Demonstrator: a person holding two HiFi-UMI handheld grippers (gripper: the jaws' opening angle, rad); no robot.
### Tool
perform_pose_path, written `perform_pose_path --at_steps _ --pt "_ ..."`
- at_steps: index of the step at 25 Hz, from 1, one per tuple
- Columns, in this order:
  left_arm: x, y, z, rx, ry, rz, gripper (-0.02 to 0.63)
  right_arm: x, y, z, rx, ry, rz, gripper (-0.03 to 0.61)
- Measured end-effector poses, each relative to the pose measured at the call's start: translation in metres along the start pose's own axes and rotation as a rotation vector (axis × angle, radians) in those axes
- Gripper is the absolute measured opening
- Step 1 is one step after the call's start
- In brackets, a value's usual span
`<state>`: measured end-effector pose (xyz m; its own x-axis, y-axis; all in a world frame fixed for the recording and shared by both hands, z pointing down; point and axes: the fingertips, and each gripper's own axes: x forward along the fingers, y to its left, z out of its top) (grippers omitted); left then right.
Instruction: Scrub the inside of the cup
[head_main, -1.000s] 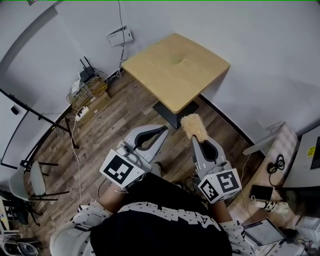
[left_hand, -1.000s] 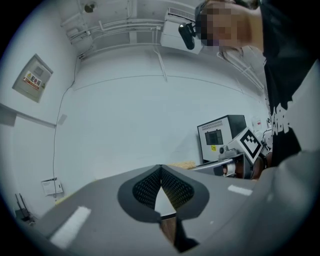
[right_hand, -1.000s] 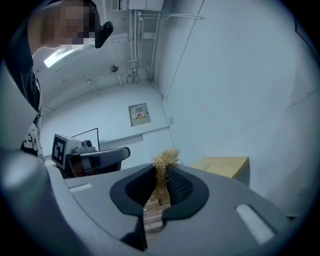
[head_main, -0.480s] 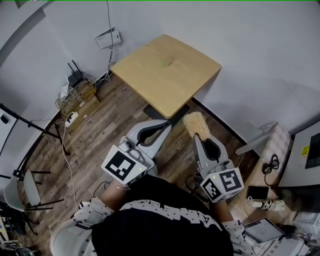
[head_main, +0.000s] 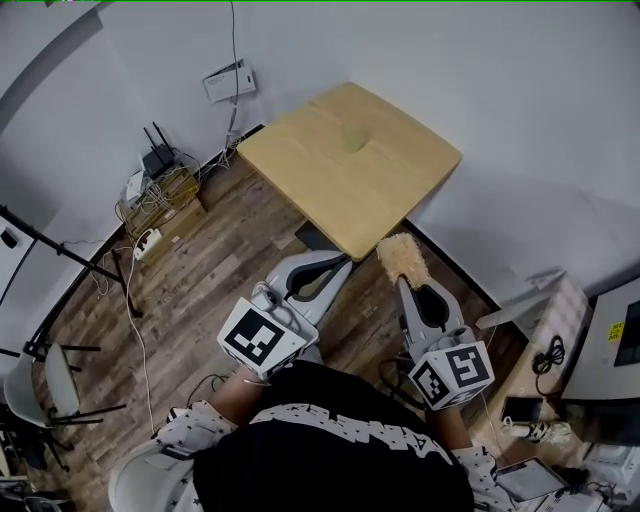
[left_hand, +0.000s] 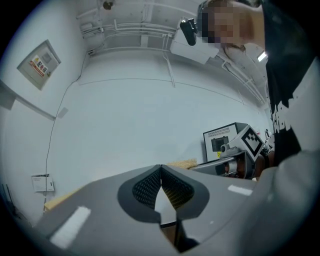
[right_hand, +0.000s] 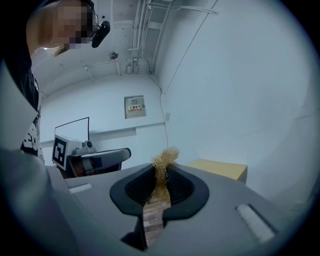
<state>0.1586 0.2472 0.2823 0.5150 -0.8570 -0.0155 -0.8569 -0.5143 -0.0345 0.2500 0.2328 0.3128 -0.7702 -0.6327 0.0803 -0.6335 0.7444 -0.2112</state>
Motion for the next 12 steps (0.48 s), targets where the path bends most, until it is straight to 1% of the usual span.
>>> perform_pose_path --at_steps 3,12 --pt "0.0 0.017 -0.007 -0.012 0.006 0.002 0.002 0.018 0.003 -0.001 -0.004 0.019 0.008 0.066" --pt "-0.005 0.069 -0.015 -0.006 -0.008 0.033 0.003 0.072 0.016 0.002 -0.024 0.048 0.046 0.067"
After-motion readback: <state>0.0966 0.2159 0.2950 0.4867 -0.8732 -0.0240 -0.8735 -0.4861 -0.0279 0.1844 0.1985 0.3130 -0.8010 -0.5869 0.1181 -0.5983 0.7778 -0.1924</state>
